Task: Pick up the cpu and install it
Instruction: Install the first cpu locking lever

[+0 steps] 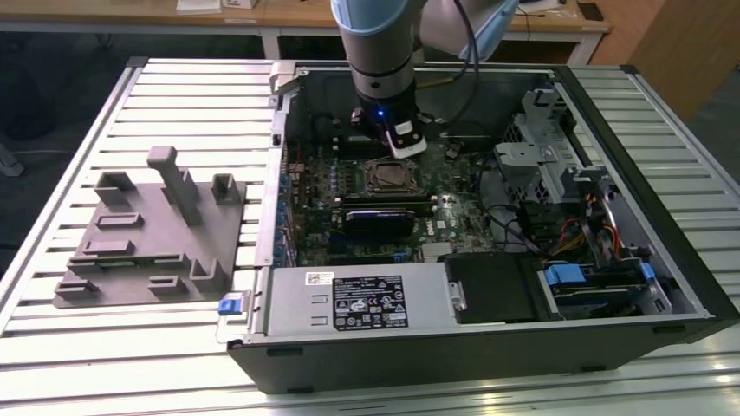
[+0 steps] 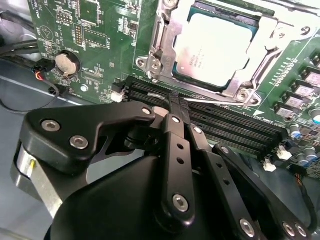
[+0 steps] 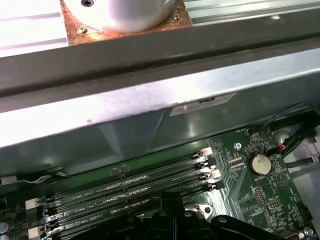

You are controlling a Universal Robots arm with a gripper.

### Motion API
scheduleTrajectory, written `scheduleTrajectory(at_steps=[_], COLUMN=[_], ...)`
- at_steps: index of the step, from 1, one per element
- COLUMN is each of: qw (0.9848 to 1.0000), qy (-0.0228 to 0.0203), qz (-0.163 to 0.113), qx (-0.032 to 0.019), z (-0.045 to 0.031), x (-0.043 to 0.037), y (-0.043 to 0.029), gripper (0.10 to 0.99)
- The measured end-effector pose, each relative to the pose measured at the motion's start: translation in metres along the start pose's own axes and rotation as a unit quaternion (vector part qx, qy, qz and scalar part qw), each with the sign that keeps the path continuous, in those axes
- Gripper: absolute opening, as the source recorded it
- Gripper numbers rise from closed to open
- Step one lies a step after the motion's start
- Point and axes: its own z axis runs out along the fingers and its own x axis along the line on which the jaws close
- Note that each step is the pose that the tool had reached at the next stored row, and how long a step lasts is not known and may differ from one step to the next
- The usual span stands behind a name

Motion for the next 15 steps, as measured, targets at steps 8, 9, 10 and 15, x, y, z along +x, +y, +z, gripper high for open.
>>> scheduleTrajectory(at_steps=[8, 9, 10, 15], qw=[1.0, 1.0, 1.0, 0.9998], qy=[-0.0033, -0.0041, -0.0049, -0.0073], qz=[0.002, 0.002, 0.001, -0.001], qx=[0.0044, 0.0061, 0.0082, 0.0162], z=[0.0015, 0.0018, 0.002, 0.0026], x=[0.0043, 0.0044, 0.0044, 0.0045], y=[0.0019, 0.002, 0.0019, 0.0016], gripper=[0.106, 0.106, 0.106, 0.106])
